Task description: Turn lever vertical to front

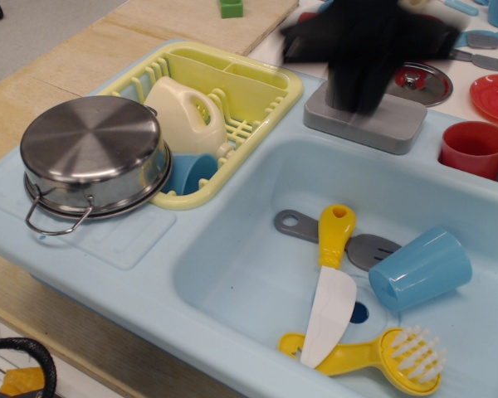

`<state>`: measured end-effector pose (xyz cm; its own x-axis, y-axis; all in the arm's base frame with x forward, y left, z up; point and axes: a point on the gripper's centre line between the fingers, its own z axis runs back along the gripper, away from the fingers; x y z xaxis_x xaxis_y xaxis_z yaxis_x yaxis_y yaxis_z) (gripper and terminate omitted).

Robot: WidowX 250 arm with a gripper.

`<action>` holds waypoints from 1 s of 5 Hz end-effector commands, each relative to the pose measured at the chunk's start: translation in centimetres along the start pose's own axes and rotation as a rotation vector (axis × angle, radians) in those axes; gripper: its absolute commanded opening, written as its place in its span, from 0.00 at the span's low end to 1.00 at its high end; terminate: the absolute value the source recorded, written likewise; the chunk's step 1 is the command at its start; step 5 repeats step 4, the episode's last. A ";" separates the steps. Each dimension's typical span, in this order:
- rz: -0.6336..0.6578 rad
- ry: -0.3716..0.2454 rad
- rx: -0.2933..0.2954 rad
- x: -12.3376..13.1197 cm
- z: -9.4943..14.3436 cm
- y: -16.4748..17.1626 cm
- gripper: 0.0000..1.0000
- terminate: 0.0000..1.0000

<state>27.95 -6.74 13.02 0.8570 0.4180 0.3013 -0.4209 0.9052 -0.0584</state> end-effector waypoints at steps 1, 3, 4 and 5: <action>0.058 -0.017 -0.025 0.1 0.7 0.7 0.00 0.00; 0.045 -0.022 -0.025 -0.2 0.8 0.8 1.00 0.00; 0.045 -0.022 -0.025 -0.2 0.8 0.8 1.00 1.00; 0.045 -0.022 -0.025 -0.2 0.8 0.8 1.00 1.00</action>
